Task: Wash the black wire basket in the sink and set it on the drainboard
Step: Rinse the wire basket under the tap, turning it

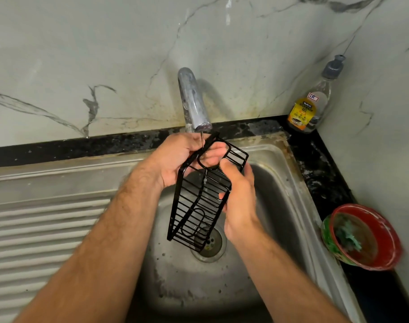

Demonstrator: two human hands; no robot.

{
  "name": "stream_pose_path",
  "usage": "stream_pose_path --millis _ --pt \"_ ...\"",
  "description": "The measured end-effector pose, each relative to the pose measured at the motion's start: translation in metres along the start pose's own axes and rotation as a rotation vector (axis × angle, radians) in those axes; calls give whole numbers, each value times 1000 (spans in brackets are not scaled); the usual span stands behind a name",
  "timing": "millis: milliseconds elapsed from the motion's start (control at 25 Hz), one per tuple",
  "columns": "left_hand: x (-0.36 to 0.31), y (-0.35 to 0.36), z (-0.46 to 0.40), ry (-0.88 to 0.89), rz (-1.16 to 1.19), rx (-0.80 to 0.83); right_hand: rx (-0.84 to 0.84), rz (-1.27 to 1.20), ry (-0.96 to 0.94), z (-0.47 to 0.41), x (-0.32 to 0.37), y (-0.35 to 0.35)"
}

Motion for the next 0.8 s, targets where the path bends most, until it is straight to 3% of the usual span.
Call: stream_pose_path --millis 200,400,600,800 --pt "-24 -9 14 55 -477 -258 -151 -137 132 -5 4 -9" --pt "-10 -15 11 203 -313 -408 -184 -123 128 1 4 -17" --pt "-4 6 8 293 -262 -313 -221 -205 164 9 -3 -28" --pt "-4 1 20 344 -292 -252 -146 -183 137 10 -5 -26"
Point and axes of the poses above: each hand's wrist, its own z-axis away from the middle knuckle, its own y-axis out of the palm, x = y × z, the point moved 6 cm from there along -z, towards the middle knuckle, and after that the axes turned 11 degrees about -y, right-handed, at the moved point
